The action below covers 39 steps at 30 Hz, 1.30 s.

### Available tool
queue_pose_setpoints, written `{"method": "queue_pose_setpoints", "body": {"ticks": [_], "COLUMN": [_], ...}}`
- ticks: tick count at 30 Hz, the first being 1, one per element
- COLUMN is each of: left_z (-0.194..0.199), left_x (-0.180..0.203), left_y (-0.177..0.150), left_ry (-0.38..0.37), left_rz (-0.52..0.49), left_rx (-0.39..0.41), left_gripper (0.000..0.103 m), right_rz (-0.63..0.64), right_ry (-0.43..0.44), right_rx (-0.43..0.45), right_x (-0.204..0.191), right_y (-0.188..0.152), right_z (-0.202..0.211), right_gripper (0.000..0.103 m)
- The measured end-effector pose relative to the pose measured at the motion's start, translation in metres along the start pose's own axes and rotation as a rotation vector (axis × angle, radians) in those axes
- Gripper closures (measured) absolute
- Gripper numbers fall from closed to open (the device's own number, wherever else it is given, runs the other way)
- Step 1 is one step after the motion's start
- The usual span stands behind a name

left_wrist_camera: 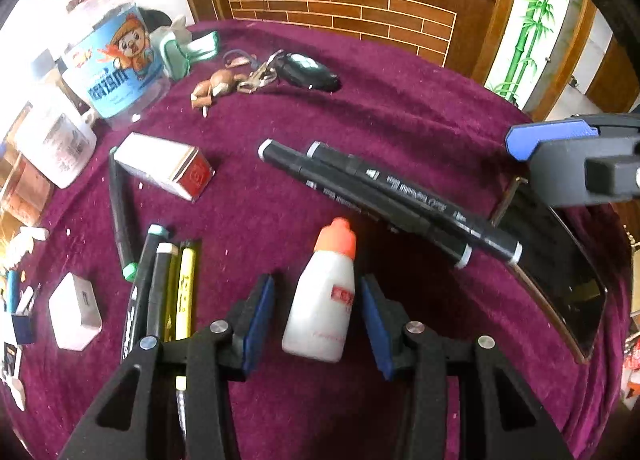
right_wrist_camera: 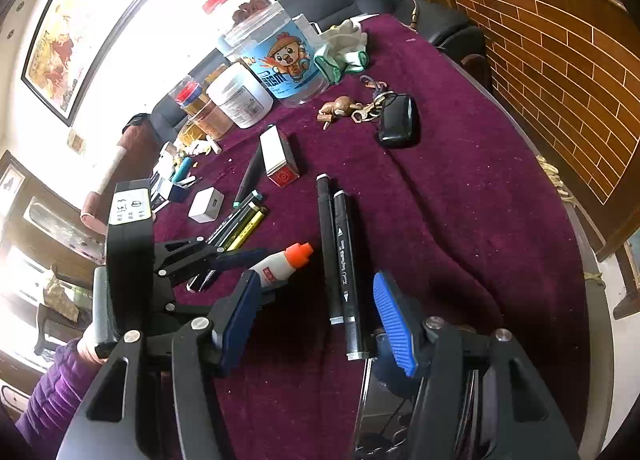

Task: Organize rigid objects
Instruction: 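Close the left tool on the orange-capped glue bottle while the right grasps a black marker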

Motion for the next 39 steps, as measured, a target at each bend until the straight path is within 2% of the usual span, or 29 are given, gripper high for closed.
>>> {"method": "queue_pose_setpoints", "body": {"ticks": [3, 4, 5, 10, 13, 15, 16, 18, 21, 30, 33, 34, 35, 39], "left_z": [-0.003, -0.002, -0.003, 0.014, 0.040, 0.057, 0.067, 0.082, 0.103, 0.147, 0.155, 0.159, 0.162, 0.179], "left_x": [0.002, 0.002, 0.000, -0.011, -0.014, -0.015, -0.016, -0.019, -0.023, -0.050, -0.060, -0.063, -0.066, -0.082], "left_y": [0.005, 0.004, 0.004, -0.016, -0.033, -0.043, -0.048, -0.057, -0.071, -0.122, -0.144, -0.151, -0.160, -0.193], "left_ry": [0.022, 0.006, -0.015, -0.037, -0.021, -0.013, -0.016, -0.015, -0.026, 0.010, 0.051, 0.064, 0.073, 0.118], "left_rz": [0.017, 0.036, 0.056, 0.189, 0.220, 0.233, 0.245, 0.270, 0.303, 0.434, 0.472, 0.482, 0.495, 0.548], "left_rx": [0.003, -0.001, -0.004, 0.004, 0.036, 0.057, 0.070, 0.086, 0.118, 0.177, 0.185, 0.185, 0.185, 0.196], "left_gripper": [0.058, 0.070, 0.076, 0.076, 0.076, 0.076, 0.076, 0.076, 0.075, 0.075, 0.075, 0.075, 0.075, 0.075], "right_rz": [0.003, 0.002, 0.002, 0.011, 0.023, 0.034, 0.041, 0.050, 0.044, 0.100, 0.132, 0.128, 0.128, 0.135], "right_ry": [-0.009, -0.011, -0.013, -0.050, -0.141, -0.166, -0.187, -0.217, -0.252, -0.344, -0.388, -0.386, -0.382, -0.432], "right_rx": [-0.002, -0.004, -0.006, -0.034, -0.063, -0.084, -0.090, -0.099, -0.111, -0.097, -0.104, -0.117, -0.129, -0.159], "right_x": [-0.002, -0.003, -0.004, -0.002, 0.007, 0.009, 0.011, 0.014, 0.019, 0.011, 0.007, 0.005, 0.004, 0.005], "right_y": [0.001, 0.002, 0.003, 0.002, 0.002, 0.001, 0.001, 0.001, 0.001, 0.016, 0.016, 0.013, 0.011, -0.001], "right_z": [-0.002, -0.004, -0.006, -0.019, -0.032, -0.040, -0.044, -0.050, -0.057, -0.075, -0.077, -0.076, -0.074, -0.067], "right_gripper": [0.045, 0.045, 0.045, 0.045, 0.045, 0.046, 0.049, 0.065, 0.077, 0.078, 0.078, 0.080, 0.090, 0.090]}}
Point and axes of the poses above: each gripper's, at about its wrist camera, not at the fingertips, and z roughly against the way its jaws point, x to its right, y to its top, the point moved 7 cm from there along -z, roughly the way its jaws point, and after that the axes turned 6 degrees about y, right-handed, at the moved point
